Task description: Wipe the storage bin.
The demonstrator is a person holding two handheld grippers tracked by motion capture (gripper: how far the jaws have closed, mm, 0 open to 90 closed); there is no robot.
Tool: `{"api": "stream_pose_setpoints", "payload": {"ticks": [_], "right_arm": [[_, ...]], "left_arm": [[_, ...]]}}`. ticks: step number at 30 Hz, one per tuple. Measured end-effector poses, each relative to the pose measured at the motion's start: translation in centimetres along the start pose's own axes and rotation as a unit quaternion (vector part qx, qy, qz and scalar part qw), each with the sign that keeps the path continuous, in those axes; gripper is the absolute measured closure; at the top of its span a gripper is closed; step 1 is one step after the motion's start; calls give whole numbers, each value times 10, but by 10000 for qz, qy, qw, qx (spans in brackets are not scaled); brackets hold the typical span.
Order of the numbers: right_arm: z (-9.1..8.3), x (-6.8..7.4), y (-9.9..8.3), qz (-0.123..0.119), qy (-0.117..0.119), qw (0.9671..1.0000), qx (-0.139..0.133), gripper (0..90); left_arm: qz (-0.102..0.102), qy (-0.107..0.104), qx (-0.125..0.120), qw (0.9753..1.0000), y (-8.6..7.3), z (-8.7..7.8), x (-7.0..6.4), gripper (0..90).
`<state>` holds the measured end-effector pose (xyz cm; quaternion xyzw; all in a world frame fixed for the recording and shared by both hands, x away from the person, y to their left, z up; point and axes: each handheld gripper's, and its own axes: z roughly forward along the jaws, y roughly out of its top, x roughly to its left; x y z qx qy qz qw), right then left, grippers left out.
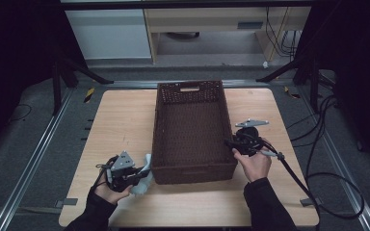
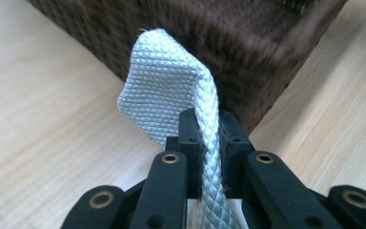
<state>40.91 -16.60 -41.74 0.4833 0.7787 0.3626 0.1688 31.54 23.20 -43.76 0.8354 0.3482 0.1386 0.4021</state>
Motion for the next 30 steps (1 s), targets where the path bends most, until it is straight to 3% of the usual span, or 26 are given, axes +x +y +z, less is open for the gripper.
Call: {"api": "stream_pose_setpoints", "payload": {"ticks": [7,10,14,19,24,30], "right_arm": [[0,3,-1,-34,54,9999,139,615],[5,3,-3,-117,-48,9995,304,671],[7,3,-2,-197,-113,9993,286,741],[8,-1,-1,-224,-108,9993,276,751],[8,-2,-1,-184,-70,9994,274,738],[8,-3,-1,-177,-57,9995,261,722]], "left_arm": [[81,25,-277,9996,12,-18,-4,818],[107,17,-317,9994,14,-20,-6,818],[171,-40,-271,9995,12,-19,-11,818],[208,-143,-100,9996,3,-8,-21,817],[174,-191,86,9996,-5,0,-22,817],[157,-157,-265,9994,7,-18,-21,817]]}}
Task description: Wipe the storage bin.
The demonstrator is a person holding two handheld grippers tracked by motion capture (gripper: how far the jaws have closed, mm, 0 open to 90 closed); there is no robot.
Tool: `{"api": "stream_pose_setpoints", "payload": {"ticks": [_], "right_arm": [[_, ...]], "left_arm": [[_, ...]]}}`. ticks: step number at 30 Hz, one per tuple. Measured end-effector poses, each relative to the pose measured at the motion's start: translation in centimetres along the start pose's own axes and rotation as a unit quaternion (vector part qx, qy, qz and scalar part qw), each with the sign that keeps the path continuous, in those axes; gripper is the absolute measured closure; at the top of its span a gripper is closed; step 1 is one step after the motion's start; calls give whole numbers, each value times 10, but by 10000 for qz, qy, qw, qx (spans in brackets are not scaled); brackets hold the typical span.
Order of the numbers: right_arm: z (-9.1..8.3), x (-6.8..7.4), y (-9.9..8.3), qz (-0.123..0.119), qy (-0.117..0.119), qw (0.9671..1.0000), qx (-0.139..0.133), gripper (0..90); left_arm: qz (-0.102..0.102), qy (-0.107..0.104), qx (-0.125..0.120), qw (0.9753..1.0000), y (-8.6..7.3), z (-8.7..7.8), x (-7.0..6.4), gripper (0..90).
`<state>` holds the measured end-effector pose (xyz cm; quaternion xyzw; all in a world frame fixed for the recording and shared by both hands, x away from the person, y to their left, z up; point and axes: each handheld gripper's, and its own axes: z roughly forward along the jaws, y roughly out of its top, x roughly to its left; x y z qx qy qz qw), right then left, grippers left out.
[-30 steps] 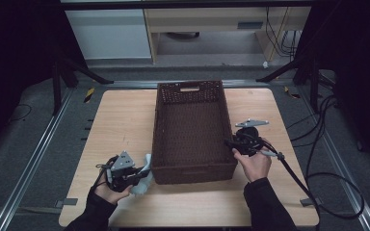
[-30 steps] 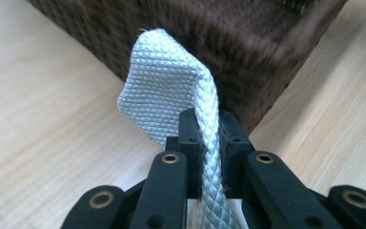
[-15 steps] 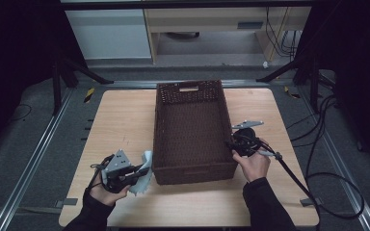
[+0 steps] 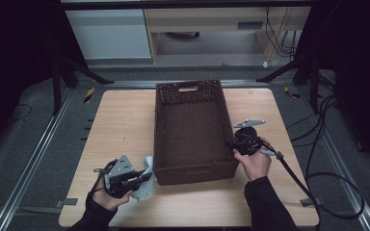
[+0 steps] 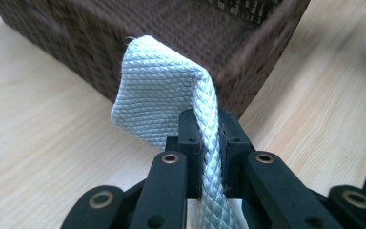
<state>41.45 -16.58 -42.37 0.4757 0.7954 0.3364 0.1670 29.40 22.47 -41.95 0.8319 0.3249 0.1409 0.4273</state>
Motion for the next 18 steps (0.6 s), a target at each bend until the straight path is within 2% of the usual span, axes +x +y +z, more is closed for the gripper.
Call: {"api": "stream_pose_setpoints", "payload": {"ticks": [1,4,11,14,18], "right_arm": [[0,0,0,2,0,10000,1,719],[0,0,0,-4,-5,10000,5,709],[0,-1,0,-26,-23,10000,-8,664],[-1,-2,0,-1,-1,10000,-42,627],[-6,-4,0,-12,45,9998,-210,592]], "left_arm": [[36,8,-68,10000,3,-5,-2,817],[107,2,-69,9999,5,-6,-5,817],[-23,6,284,9996,-9,14,0,817],[-100,-32,518,9986,-18,26,3,817],[-80,-65,730,9973,-26,38,2,817]]}}
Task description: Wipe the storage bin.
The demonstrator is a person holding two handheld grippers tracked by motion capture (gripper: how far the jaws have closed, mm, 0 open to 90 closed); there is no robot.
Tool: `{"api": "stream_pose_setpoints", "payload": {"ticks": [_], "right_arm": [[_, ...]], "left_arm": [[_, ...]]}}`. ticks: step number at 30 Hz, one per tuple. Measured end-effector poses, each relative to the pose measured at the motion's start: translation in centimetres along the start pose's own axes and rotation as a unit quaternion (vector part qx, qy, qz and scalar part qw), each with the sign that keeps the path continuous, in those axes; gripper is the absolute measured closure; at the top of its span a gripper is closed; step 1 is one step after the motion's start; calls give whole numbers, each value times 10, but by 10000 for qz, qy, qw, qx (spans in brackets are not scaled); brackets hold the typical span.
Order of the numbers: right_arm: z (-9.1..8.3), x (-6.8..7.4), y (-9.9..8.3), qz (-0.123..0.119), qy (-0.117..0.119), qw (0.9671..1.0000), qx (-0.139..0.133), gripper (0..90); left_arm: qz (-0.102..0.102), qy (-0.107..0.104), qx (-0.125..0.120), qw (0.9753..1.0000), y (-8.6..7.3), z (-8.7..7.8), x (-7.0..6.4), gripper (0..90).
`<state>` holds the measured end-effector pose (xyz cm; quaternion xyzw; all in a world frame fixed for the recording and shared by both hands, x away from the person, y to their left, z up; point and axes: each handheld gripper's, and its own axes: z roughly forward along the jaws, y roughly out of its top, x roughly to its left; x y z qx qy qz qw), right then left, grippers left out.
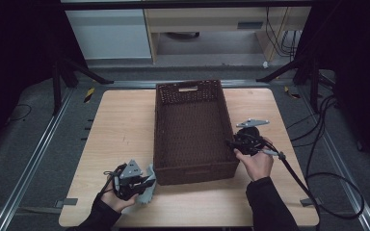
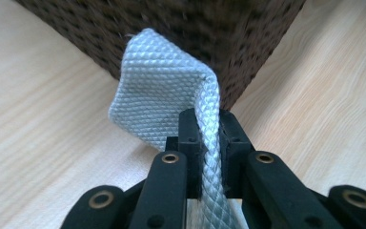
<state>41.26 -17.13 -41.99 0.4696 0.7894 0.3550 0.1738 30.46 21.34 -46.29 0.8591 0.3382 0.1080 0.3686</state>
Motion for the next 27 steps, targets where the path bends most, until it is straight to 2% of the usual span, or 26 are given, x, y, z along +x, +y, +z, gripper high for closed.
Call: {"api": "stream_pose_setpoints", "payload": {"ticks": [6,12,16,20,22,27], "right_arm": [[-7,-1,1,-44,26,9996,-265,542],[-14,-4,1,-1,53,9993,-378,513],[-15,-4,-1,4,80,9992,-393,501],[-16,-4,-2,8,104,9991,-403,490],[-17,-6,-3,23,100,9991,-418,489],[-18,-8,-4,45,96,9990,-435,488]], "left_arm": [[-54,-2,204,9998,-5,13,5,817],[-181,-93,172,9996,-6,15,8,817],[-194,-31,71,9998,-5,9,10,817],[-298,200,-163,9992,-2,-7,20,816],[-422,338,-282,9981,-2,-14,29,816],[-735,731,-438,9936,-5,-31,54,815]]}}
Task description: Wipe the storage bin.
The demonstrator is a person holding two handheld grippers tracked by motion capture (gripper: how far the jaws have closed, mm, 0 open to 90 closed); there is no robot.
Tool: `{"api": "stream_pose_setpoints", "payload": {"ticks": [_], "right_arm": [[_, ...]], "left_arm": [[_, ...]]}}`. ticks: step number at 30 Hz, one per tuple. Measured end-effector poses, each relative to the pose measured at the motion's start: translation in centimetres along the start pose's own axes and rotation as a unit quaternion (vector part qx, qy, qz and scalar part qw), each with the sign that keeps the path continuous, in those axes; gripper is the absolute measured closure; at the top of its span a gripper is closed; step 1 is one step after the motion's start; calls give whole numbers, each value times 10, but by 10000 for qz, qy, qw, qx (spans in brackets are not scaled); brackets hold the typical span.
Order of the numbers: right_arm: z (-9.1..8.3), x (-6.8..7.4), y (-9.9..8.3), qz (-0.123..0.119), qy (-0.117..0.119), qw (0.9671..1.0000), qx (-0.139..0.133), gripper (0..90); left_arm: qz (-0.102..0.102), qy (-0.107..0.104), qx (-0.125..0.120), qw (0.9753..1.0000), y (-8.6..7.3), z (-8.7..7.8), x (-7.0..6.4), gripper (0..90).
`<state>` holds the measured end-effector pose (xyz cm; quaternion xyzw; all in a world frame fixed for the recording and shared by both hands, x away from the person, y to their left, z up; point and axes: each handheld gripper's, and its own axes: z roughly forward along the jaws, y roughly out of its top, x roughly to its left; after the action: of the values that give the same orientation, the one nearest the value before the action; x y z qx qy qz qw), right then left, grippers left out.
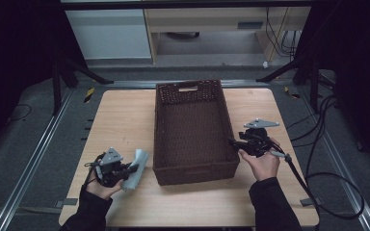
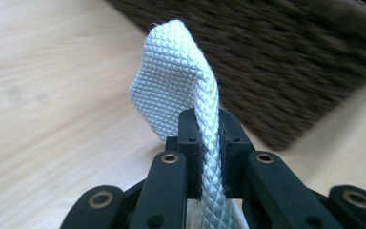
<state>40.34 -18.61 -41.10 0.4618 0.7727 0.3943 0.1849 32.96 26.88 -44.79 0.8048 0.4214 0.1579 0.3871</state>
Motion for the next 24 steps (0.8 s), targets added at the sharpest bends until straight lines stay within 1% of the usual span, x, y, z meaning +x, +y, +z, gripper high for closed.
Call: {"api": "stream_pose_setpoints", "payload": {"ticks": [2,3,4,5,6,7,8,11,13,15,18,21,24], "right_arm": [[0,0,0,0,5,10000,-1,488],[0,0,0,1,9,10000,-6,488],[0,0,0,-8,14,10000,-12,488],[0,0,0,-3,20,10000,-14,488],[0,0,0,-8,21,10000,-19,488],[0,0,0,-11,21,10000,-24,488],[-1,0,0,-6,26,10000,-24,488],[0,0,0,-9,30,10000,-18,488],[0,0,0,-6,32,10000,-6,488],[0,0,0,-12,27,10000,7,488],[0,0,0,-12,31,10000,0,489],[0,0,0,-11,38,10000,-8,488],[-1,0,0,-16,42,10000,-11,488]], "left_arm": [[-162,176,-48,9997,-1,-4,11,815],[-196,239,-31,9995,-1,-5,15,815],[-274,374,-35,9989,-3,-7,22,814],[-310,463,-35,9984,-3,-8,26,814],[-346,623,-1,9975,-5,-10,33,814],[-377,712,5,9967,-6,-11,37,814],[-480,799,31,9956,-8,-13,44,814],[-657,996,109,9928,-14,-14,57,814],[-785,1081,167,9909,-19,-14,67,814],[-846,1180,219,9892,-23,-13,74,813],[-945,1238,303,9873,-27,-12,79,810],[-980,1233,435,9866,-31,-7,82,798],[-965,1190,510,9869,-33,-4,82,779]]}}
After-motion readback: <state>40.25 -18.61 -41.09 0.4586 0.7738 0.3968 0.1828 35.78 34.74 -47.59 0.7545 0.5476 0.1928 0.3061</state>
